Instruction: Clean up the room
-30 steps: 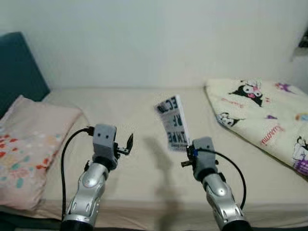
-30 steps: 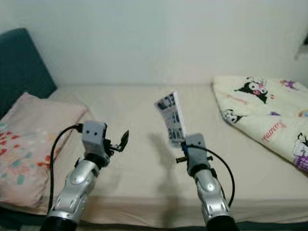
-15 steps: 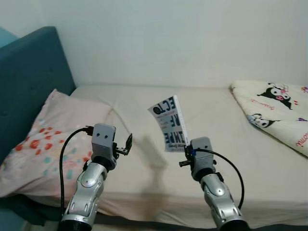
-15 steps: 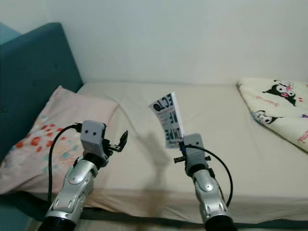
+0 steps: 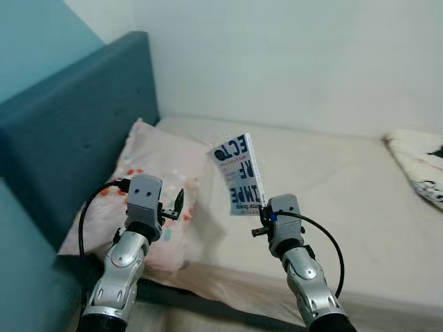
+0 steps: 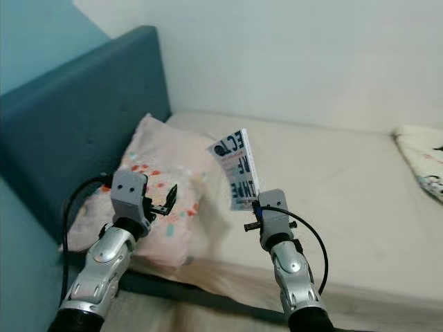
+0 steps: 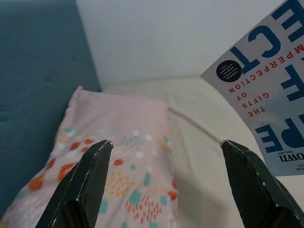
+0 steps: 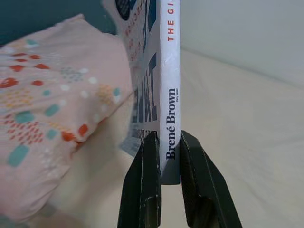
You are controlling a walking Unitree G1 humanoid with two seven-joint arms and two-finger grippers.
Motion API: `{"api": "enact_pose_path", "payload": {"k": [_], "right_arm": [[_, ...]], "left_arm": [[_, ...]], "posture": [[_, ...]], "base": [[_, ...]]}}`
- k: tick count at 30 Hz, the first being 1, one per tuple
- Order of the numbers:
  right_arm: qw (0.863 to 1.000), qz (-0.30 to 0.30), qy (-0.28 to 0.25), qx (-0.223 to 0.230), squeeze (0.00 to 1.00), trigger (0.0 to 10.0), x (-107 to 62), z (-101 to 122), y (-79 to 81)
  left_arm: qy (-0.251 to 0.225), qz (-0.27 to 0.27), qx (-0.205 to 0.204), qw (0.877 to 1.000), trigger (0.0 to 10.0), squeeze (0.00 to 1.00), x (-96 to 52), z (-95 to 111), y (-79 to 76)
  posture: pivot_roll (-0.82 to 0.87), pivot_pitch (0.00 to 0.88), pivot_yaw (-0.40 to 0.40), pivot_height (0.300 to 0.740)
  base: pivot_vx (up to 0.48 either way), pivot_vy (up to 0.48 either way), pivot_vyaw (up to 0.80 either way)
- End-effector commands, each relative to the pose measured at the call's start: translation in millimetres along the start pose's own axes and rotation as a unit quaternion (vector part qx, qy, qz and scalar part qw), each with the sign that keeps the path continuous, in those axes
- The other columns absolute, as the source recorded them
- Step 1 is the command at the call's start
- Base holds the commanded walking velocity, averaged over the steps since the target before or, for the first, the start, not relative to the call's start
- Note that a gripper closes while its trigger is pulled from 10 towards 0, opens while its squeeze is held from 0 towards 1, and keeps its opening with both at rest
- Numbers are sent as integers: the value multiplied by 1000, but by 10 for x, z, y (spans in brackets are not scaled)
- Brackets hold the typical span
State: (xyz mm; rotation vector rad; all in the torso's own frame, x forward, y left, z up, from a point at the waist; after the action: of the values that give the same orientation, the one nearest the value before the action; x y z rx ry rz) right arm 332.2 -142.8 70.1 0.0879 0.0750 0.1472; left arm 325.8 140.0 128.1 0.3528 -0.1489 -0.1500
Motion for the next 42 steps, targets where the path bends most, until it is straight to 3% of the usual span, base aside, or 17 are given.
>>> {"api": "enact_pose_path", "payload": {"k": [1, 17, 24, 32, 42], "right_arm": [[1000, -11, -17, 8, 0, 10000, 8, 53, -56], [1000, -17, -18, 4, 0, 10000, -11, 51, -101], [998, 44, -10, -44, 0, 10000, -5, 47, 66], [991, 108, 4, -77, 0, 10000, -23, -13, 250], [990, 121, 6, -75, 0, 10000, -55, -32, 274]], "left_arm": [[-1, -9, 6, 1000, 10000, 0, 14, 28, -45], [14, -23, -3, 1000, 10000, 0, 49, 8, -147], [2, -1, -32, 999, 10000, 0, 74, 48, -89], [5, 10, -37, 999, 10000, 0, 67, 36, -73], [6, 13, -41, 999, 10000, 0, 47, 36, -84]], "posture": [[37, 0, -6, 740], [27, 0, -2, 740], [21, 0, -12, 740], [20, 0, -24, 740], [19, 0, -28, 740]], "base": [[0, -480, 0], [0, -30, 0], [0, 0, 448], [60, 0, 800], [241, 0, 166]]}}
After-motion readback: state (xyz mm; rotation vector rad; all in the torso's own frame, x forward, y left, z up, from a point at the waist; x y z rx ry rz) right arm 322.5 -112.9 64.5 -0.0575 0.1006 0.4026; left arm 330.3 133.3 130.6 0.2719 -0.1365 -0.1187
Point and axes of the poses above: a point about 5 cm out from each wrist's last joint towards the gripper, its own x axis pointing out of the wrist towards the gripper, its own z axis along the axis of the wrist's last joint, y = z × x, the point moved 2 cm from there along x, pointing out of the wrist towards the gripper, and after that the axes turned 14 degrees about x, right-handed, at the moved point
